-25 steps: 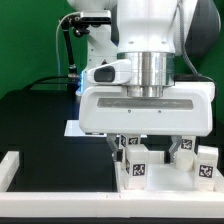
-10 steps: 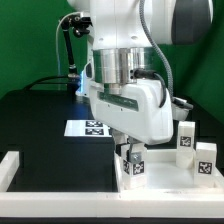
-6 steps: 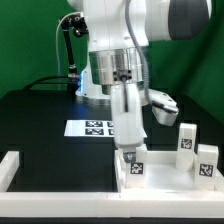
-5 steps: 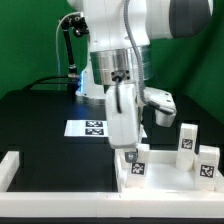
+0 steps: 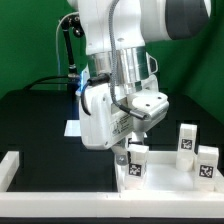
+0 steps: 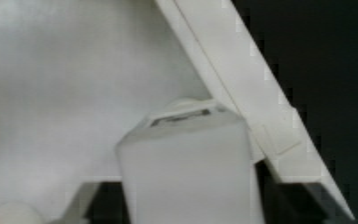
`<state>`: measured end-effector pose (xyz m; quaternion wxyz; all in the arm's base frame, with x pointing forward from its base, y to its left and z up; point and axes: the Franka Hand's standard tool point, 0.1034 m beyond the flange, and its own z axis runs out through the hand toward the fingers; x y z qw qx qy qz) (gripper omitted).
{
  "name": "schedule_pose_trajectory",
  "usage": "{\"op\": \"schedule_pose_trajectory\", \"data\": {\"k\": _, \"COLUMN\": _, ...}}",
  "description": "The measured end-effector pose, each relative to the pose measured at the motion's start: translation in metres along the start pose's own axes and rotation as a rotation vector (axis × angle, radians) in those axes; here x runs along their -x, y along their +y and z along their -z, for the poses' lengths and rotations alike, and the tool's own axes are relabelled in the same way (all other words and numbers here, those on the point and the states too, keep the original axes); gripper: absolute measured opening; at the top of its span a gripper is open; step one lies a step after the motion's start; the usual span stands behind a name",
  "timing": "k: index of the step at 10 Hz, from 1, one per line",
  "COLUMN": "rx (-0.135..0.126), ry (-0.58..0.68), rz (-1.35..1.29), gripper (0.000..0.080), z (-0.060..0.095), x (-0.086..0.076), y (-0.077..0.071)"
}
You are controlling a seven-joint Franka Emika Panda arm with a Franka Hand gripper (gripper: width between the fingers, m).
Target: Assemble square table
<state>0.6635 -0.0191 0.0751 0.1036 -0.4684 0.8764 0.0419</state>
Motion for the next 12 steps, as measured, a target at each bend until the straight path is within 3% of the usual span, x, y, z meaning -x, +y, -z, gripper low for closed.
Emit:
{"op": "schedule_pose_trajectory", "data": {"k": 1, "rx": 0.0, "ry": 0.0, "rz": 0.0, "gripper": 0.0516, "z": 0.0, "x": 0.0, "y": 0.0}}
{"op": "schedule_pose_trajectory", "data": {"k": 2, "rx": 0.001, "ry": 0.0, "rz": 0.0, "gripper": 0.0516, "z": 0.0, "x": 0.0, "y": 0.0}}
{"op": "schedule_pose_trajectory", "data": {"k": 3, "rx": 0.0, "ry": -0.002, "rz": 0.004, "gripper": 0.0622, "z": 0.001, "x": 0.002, "y": 0.001}}
{"op": "schedule_pose_trajectory", "data": {"k": 5, "rx": -0.023, "ry": -0.029, "rz": 0.051, "gripper": 0.0647, "z": 0.024, "x": 0.01, "y": 0.002}}
{"op": "schedule_pose_trajectory", "data": {"k": 7, "rx": -0.073, "ry": -0.058, "rz": 0.074, "gripper": 0.0648, "z": 0.057, "x": 0.01, "y": -0.006}}
{"op": "schedule_pose_trajectory", "data": {"k": 8, "rx": -0.082, "ry": -0.064, "rz": 0.077, "gripper": 0.0648, "z": 0.063, "x": 0.011, "y": -0.009}}
{"op": "schedule_pose_trajectory", "data": {"k": 12, "rx": -0.075, "ry": -0.058, "rz": 0.078, "gripper": 0.0648, "z": 0.058, "x": 0.01, "y": -0.007}}
